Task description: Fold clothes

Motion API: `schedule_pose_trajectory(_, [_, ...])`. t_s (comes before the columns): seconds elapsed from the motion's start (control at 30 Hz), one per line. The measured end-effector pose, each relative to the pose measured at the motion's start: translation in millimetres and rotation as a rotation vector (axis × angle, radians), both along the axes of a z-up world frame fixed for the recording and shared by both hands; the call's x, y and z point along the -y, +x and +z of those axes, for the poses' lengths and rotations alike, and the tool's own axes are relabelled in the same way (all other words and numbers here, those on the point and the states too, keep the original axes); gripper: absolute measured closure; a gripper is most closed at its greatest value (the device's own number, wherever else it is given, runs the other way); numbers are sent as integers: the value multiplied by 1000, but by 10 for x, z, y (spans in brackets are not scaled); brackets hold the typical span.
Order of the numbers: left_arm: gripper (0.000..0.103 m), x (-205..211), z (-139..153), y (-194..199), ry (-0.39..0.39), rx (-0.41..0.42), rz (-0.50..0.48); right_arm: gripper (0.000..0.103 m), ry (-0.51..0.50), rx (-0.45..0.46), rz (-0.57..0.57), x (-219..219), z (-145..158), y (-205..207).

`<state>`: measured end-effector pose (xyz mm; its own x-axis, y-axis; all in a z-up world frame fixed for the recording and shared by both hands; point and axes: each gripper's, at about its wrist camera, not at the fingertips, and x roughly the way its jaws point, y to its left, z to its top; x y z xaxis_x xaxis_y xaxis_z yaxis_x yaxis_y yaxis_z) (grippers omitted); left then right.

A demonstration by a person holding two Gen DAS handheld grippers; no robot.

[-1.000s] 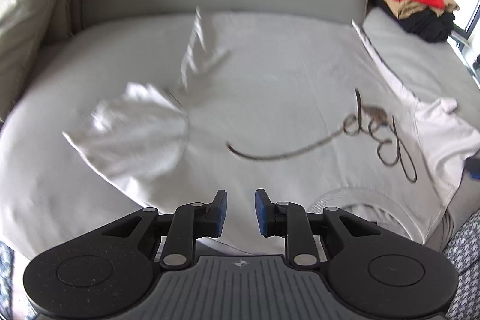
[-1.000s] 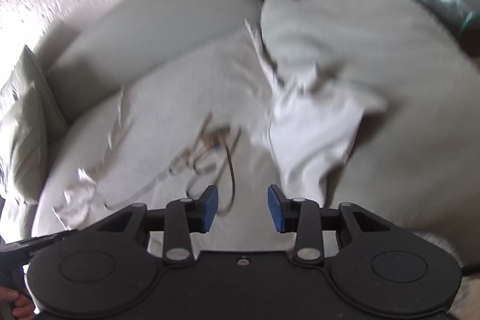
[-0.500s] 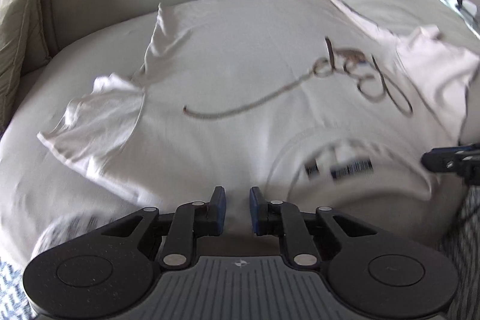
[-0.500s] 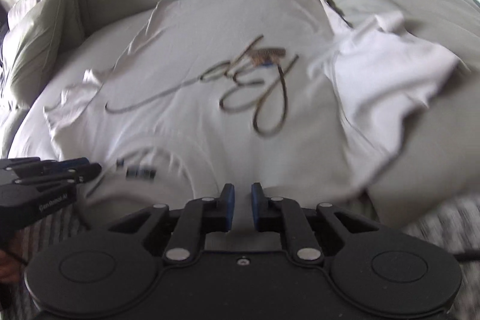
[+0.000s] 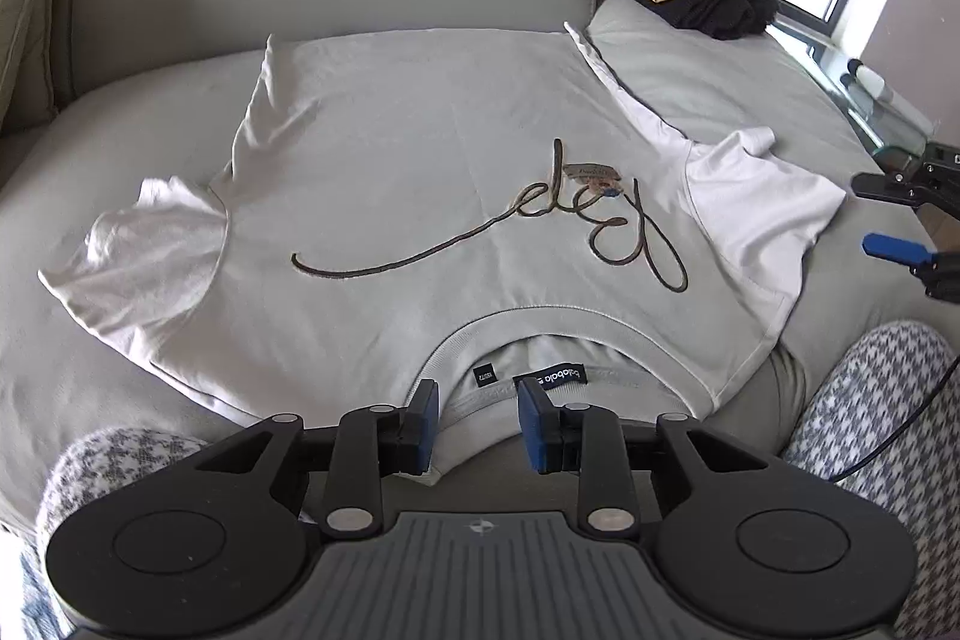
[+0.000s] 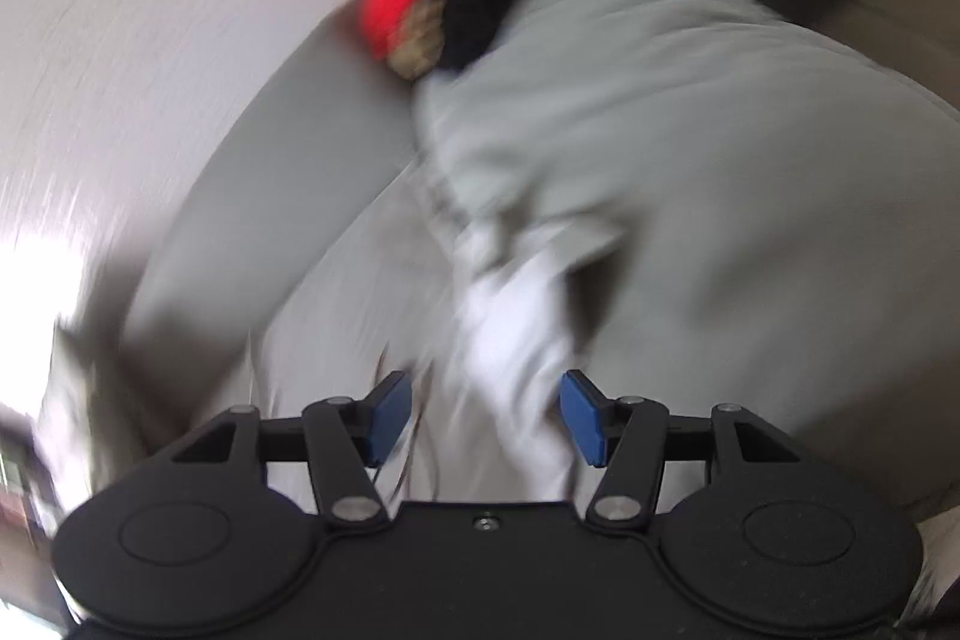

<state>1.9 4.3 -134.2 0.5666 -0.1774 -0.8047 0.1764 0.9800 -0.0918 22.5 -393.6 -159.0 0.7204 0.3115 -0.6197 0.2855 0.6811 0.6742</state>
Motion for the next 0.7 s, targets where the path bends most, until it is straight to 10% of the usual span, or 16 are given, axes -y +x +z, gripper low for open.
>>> schedule_pose_trajectory(0.4, [74, -32, -76, 4, 21, -33, 38, 70, 262, 3, -135, 459, -502, 484])
schedule_pose_trajectory(0.5, [74, -49, -89, -2, 15, -36, 45, 94, 223, -4, -143, 452, -471, 589])
schedule_pose_trajectory(0.7, [74, -137, -114, -34, -16, -31, 63, 100, 48, 42, -150, 313, -257, 619])
